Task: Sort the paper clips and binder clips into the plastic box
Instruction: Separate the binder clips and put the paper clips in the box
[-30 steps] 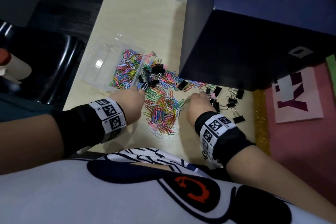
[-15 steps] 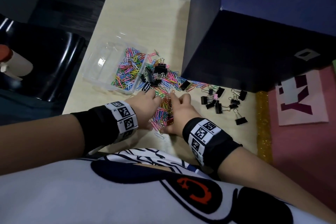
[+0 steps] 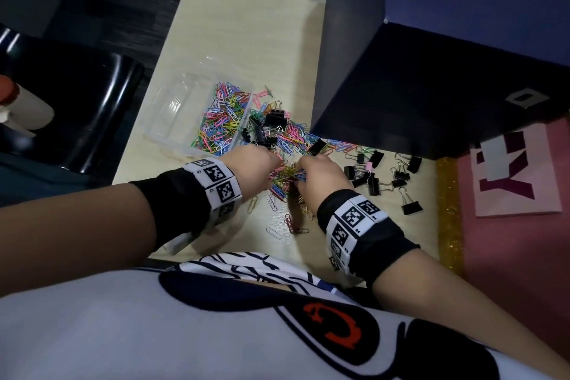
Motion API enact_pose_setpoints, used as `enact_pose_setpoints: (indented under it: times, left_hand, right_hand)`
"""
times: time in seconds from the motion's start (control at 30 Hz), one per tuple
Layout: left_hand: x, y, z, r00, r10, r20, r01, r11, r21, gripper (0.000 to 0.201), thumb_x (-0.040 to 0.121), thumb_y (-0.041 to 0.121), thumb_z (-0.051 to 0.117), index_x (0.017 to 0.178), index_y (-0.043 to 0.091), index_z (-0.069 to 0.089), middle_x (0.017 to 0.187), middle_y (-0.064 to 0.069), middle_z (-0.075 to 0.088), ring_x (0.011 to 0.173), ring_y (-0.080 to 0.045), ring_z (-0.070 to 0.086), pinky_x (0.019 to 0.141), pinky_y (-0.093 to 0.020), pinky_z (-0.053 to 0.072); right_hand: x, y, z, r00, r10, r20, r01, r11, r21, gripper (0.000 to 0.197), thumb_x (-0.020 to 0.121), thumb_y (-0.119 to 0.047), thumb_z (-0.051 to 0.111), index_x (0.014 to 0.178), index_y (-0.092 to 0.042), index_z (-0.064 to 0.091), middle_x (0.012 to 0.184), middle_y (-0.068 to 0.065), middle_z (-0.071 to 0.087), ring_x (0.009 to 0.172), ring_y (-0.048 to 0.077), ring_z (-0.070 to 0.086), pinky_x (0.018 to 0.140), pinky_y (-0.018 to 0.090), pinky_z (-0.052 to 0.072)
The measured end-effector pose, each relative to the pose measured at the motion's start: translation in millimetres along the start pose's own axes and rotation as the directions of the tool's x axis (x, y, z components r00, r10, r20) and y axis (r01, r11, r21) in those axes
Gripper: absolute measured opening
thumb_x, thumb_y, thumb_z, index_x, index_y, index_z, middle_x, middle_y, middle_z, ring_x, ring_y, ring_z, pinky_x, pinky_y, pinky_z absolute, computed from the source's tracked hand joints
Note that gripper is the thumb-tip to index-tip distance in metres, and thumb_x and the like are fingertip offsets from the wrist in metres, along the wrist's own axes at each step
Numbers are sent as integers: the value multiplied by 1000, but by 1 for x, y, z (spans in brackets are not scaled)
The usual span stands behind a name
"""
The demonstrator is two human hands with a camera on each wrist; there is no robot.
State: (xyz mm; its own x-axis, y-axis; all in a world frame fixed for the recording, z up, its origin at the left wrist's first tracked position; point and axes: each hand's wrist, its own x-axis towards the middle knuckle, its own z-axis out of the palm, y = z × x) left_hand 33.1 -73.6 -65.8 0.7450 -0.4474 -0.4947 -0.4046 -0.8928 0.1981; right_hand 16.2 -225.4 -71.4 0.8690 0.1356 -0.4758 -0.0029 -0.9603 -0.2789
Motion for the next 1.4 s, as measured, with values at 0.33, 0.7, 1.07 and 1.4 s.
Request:
enact_pose_setpoints:
  times: [0.33,0.7,1.07,1.4]
  left_hand:
    - [-15,-43,-38,948,-132,-290,68,973,-223,33,86,35,65,110,12,63,101,-8,66,93,-27,59,78,-32,47]
    - [-42,-100,-36,910,-313,-271,182,891,-415,26,86,24,66,111,19,70,102,-4,72,101,-21,64,89,-26,46]
    - [-49,-108,-19,959,-238,-152,199,952,-234,29,83,34,68,107,21,61,106,-6,54,98,-26,57,86,-33,47]
    - [-38,-78,-35,990,-69,-126,71,997,4,18,85,22,57,102,17,59,104,-6,54,91,-29,59,72,-32,47]
  right_hand:
    - [10,-20,-33,996,68,54,-65,997,-50,27,91,-14,57,117,-19,60,115,8,62,104,25,57,77,25,42]
    - [41,-91,-44,993,-45,-105,69,969,237,28,87,-25,65,113,-16,61,104,9,69,96,28,64,81,29,49]
    - [54,-98,-42,980,-7,-200,55,970,235,31,91,-23,55,122,-22,55,120,5,61,107,24,58,92,33,47]
    - [8,-35,-3,997,10,74,-7,999,-45,52,86,2,49,131,-23,49,132,5,42,123,26,42,104,38,40]
